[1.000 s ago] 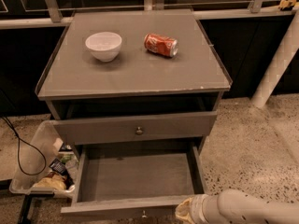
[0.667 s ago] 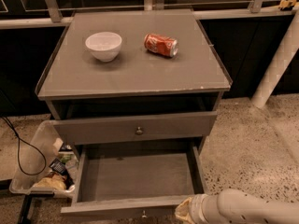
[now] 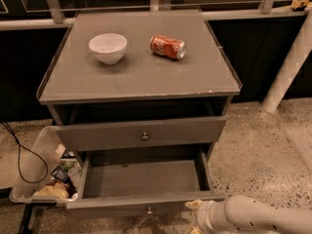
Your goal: Close middle drawer
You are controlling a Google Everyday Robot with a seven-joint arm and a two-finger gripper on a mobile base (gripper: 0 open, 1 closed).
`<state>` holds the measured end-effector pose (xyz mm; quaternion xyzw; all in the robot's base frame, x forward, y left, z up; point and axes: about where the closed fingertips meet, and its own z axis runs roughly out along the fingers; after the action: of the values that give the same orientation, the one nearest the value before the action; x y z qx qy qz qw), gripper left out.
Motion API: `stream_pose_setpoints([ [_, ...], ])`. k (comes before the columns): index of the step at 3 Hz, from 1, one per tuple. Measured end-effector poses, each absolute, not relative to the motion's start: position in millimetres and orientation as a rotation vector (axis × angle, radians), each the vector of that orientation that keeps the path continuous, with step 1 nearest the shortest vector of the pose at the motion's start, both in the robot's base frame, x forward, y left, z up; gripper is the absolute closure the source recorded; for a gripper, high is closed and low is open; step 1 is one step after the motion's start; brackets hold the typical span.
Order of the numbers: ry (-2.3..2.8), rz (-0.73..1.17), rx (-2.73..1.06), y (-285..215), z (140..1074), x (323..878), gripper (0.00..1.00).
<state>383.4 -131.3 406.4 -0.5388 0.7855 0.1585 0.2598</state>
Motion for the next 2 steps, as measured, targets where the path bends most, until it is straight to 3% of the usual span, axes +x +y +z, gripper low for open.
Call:
stream_pose_setpoints([
  [2,2.062,0.380,-1.425,-129,417,481,0.61],
])
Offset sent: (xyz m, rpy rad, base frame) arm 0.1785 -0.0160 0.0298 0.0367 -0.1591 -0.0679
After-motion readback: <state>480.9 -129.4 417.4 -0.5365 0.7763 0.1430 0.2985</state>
